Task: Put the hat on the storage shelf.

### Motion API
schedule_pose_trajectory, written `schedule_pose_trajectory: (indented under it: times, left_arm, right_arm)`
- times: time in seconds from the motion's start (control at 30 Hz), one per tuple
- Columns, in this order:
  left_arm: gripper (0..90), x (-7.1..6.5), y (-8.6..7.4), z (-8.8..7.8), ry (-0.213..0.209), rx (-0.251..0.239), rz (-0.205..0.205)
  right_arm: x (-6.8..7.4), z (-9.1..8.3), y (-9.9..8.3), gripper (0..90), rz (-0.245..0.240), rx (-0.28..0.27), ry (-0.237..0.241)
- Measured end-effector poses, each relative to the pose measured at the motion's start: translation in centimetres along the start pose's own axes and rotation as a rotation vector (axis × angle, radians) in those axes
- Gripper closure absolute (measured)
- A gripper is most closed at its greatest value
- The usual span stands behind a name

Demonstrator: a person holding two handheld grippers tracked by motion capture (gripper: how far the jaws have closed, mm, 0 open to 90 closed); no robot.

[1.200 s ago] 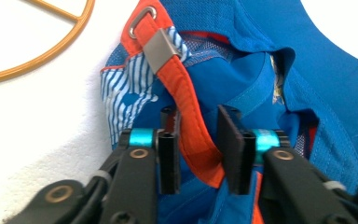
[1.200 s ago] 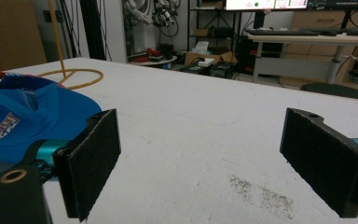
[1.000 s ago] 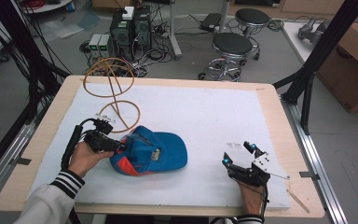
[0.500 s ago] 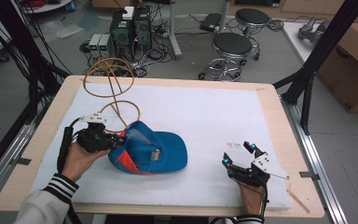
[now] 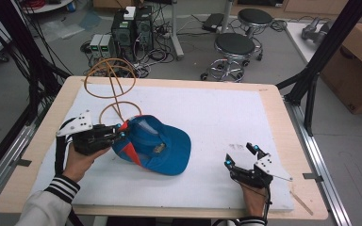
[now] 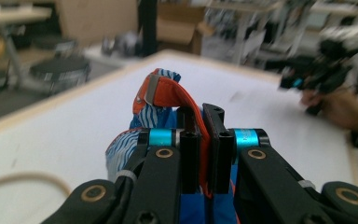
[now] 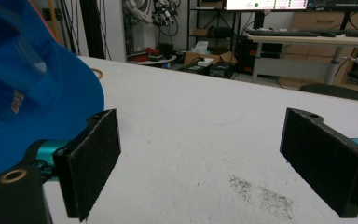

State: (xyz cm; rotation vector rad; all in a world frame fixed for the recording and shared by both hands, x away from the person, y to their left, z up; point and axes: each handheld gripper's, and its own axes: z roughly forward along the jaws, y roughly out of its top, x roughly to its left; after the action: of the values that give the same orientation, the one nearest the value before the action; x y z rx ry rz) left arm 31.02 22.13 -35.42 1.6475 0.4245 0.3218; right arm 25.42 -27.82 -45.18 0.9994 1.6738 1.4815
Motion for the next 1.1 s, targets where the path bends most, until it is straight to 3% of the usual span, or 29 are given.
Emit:
schedule_pose_trajectory:
  times: [0.13,0.23,0.57,0.87,1.1]
  left_arm:
    - [85.4,-0.2,0.4,-0.3,-0.045,-0.117,0.003]
    - [85.5,-0.2,0.6,-0.5,-0.045,-0.143,-0.003]
    - [85.7,-0.3,1.4,-1.6,-0.030,-0.140,0.006]
    - [85.8,-0.5,4.3,-2.9,-0.009,-0.093,0.033]
    - [85.8,-0.1,6.2,-4.7,0.059,-0.056,0.070]
  right_arm:
    - [0.0,0.0,0.0,11.4,0.004,0.002,-0.001]
    - [0.0,0.0,0.0,11.4,0.000,0.000,0.000]
    - [0.0,0.0,0.0,11.4,0.000,0.000,0.000]
    - [0.1,0.0,0.0,11.4,0.003,0.002,0.001]
    - [0.1,0.0,0.0,11.4,0.003,0.002,0.002]
